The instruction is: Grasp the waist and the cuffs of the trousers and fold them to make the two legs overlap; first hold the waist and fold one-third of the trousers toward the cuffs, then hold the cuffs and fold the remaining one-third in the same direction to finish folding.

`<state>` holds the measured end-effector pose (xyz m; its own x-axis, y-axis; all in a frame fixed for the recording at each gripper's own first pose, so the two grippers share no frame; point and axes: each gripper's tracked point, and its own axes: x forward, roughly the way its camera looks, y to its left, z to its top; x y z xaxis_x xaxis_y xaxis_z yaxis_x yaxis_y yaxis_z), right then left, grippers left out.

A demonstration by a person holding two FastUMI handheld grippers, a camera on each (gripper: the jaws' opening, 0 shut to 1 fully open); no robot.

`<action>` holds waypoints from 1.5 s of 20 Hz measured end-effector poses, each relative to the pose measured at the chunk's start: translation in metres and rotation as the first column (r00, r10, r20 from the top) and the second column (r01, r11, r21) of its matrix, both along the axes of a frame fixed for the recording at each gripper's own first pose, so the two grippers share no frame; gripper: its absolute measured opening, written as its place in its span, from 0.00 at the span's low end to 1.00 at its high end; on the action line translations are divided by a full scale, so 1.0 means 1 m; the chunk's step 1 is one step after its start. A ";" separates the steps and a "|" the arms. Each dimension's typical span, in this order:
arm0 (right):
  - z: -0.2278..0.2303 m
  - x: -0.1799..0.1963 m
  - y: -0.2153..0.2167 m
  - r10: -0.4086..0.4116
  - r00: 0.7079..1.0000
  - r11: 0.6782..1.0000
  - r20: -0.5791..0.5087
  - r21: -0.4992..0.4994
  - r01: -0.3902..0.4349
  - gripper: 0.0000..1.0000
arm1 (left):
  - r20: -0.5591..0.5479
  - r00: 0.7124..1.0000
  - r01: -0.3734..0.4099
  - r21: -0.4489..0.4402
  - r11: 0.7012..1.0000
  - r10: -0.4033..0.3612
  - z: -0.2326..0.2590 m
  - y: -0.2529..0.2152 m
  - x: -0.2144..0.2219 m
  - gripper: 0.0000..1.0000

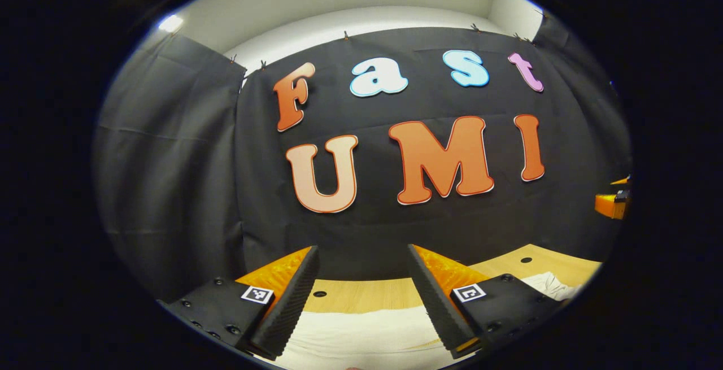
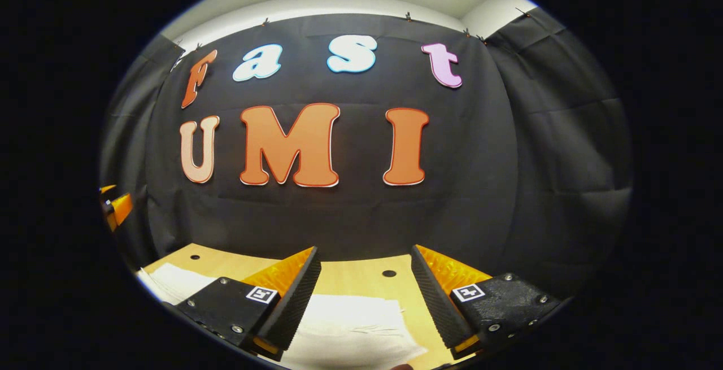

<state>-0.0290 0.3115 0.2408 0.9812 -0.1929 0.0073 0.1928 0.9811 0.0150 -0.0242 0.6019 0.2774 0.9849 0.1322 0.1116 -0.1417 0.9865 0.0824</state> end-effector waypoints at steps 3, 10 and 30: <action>-0.023 0.009 0.016 0.002 0.995 1.000 -0.104 0.014 0.000 0.96 | -0.048 0.999 0.007 -0.012 1.000 -0.007 -0.014 0.030 0.013 1.00; -0.053 0.015 -0.021 -0.018 0.964 0.993 -0.264 0.104 0.047 1.00 | -0.150 0.987 -0.077 -0.084 0.994 0.063 -0.037 0.070 0.024 1.00; -0.168 0.008 -0.030 0.116 0.778 0.922 -0.618 0.358 0.146 0.95 | -0.631 0.763 -0.417 -0.314 0.853 0.140 -0.152 0.152 -0.003 0.98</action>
